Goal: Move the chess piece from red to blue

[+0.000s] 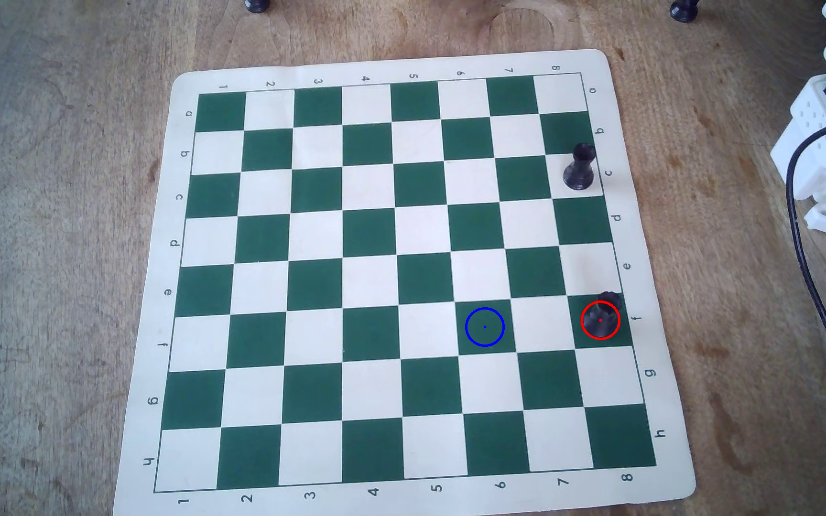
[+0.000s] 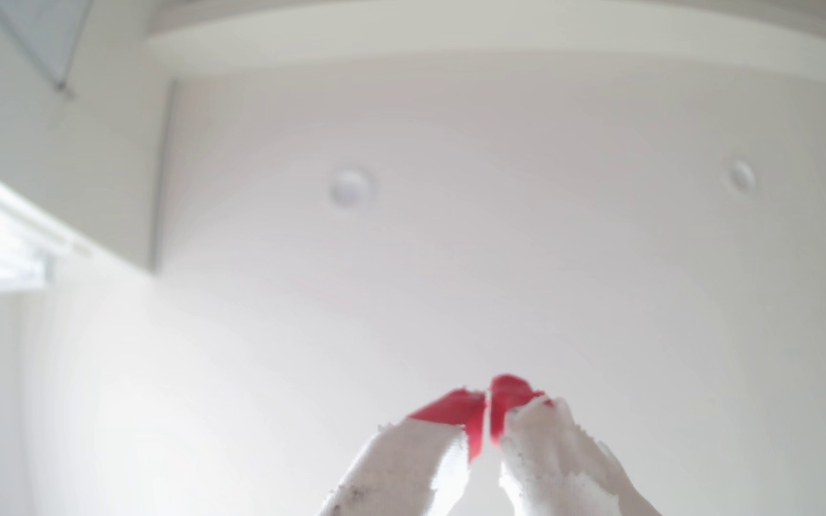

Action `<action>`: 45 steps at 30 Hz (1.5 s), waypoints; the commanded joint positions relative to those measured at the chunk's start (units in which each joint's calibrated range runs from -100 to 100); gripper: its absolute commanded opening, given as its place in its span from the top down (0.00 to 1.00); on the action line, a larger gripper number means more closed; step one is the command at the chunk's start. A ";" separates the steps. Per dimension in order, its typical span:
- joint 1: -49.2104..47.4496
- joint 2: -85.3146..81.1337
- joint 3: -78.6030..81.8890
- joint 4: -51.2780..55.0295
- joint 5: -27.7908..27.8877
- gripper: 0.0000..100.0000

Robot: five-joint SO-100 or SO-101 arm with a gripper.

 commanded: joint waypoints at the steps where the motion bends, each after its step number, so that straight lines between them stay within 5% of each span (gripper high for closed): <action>1: -0.05 -0.28 0.90 -0.15 0.10 1.00; 11: -0.37 -0.28 0.81 3.21 -0.24 0.97; 16: -0.99 -0.20 0.81 23.35 -0.10 1.00; 20: -6.70 -0.20 0.81 37.19 9.87 1.00; 22: -13.35 -1.21 0.90 38.83 13.87 0.83; 29: -16.79 -3.93 0.90 49.23 17.92 0.64; 34: -9.83 -0.45 -9.34 72.33 13.58 0.63; 36: -1.85 0.40 -22.40 100.91 8.40 0.64; 39: 6.13 5.49 -33.28 125.65 4.79 0.62; 45: 5.97 11.77 -43.07 151.03 -2.74 0.60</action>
